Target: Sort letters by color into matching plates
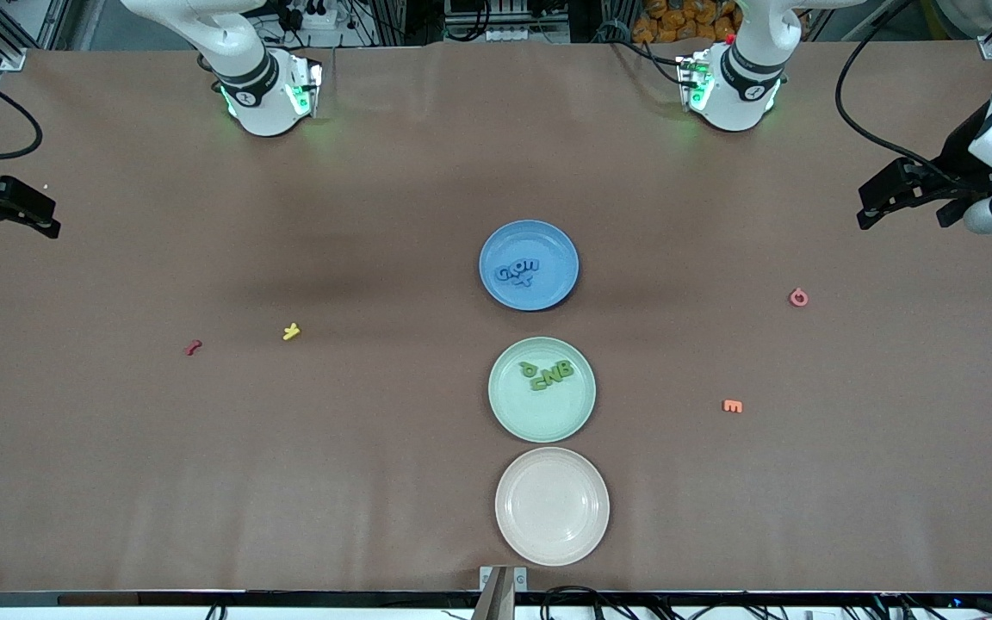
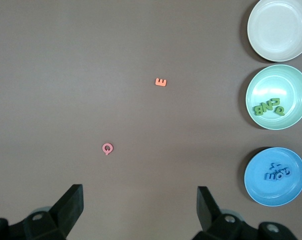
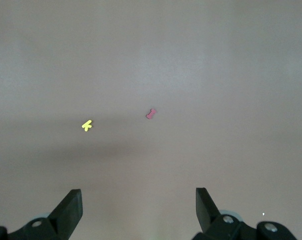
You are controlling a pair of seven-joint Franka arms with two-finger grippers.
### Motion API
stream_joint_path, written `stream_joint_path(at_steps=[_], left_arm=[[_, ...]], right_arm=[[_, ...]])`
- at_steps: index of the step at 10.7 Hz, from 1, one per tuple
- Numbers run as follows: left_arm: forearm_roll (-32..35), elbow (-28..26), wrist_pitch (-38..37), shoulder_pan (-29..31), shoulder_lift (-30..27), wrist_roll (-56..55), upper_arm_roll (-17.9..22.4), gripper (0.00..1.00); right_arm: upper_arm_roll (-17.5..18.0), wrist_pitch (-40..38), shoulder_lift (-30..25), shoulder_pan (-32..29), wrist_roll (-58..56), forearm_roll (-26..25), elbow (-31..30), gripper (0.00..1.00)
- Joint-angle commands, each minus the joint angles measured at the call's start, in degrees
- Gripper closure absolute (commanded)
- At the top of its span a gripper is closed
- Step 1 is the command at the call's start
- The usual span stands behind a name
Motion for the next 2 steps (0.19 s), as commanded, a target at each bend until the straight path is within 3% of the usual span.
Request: stream_joint_path(at_steps=[1, 2], left_arm=[[1.33, 0.26, -0.28, 0.15, -0.53, 0.29, -0.25, 0.00], [1.33, 0.26, -0.28, 0.24, -0.61, 0.29, -0.25, 0.00]], right_arm=[[0.25, -0.35, -0.61, -0.14, 0.83, 0.27, -0.48, 0.00], [0.25, -0.35, -0.61, -0.14, 0.83, 0.27, -0.48, 0.00]])
